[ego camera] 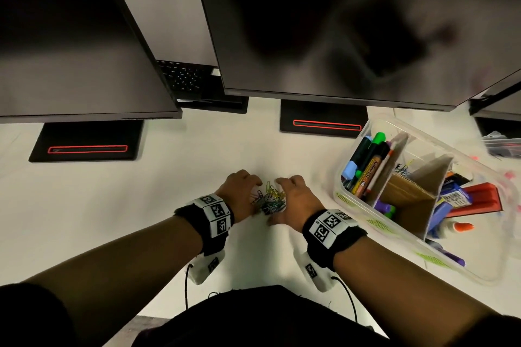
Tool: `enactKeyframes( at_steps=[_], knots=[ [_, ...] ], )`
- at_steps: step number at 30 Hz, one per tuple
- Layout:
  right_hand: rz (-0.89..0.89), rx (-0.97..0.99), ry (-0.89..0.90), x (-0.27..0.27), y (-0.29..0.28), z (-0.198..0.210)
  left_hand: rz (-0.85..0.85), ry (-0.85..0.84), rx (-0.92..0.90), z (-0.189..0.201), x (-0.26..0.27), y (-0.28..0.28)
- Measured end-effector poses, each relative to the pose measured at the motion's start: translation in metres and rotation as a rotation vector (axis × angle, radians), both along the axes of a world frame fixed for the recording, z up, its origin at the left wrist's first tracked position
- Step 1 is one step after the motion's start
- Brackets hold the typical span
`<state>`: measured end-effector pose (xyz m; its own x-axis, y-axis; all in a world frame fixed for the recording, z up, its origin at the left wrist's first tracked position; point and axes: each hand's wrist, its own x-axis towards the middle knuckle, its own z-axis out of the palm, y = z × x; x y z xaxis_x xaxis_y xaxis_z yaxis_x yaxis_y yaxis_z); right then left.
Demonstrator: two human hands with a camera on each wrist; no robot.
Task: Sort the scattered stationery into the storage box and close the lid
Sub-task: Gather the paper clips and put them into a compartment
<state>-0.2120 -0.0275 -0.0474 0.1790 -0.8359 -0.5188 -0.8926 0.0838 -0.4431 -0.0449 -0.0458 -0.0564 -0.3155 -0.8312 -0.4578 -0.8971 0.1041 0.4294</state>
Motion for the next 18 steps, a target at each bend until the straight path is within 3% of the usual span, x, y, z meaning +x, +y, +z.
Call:
enactKeyframes(
  at_steps=[4,11,18],
  knots=[
    [0.047,-0.022,0.056,0.012,0.001,-0.003,-0.043,-0.111,0.034,-0.003,-0.007,0.007],
    [-0.002,-0.093,-0.01,0.018,0.001,-0.008,0.026,0.004,-0.009,-0.005,-0.025,0.011],
    [0.068,-0.062,0.026,0.017,0.006,-0.004,0.034,0.018,0.026,0.005,-0.024,0.008]
  ],
)
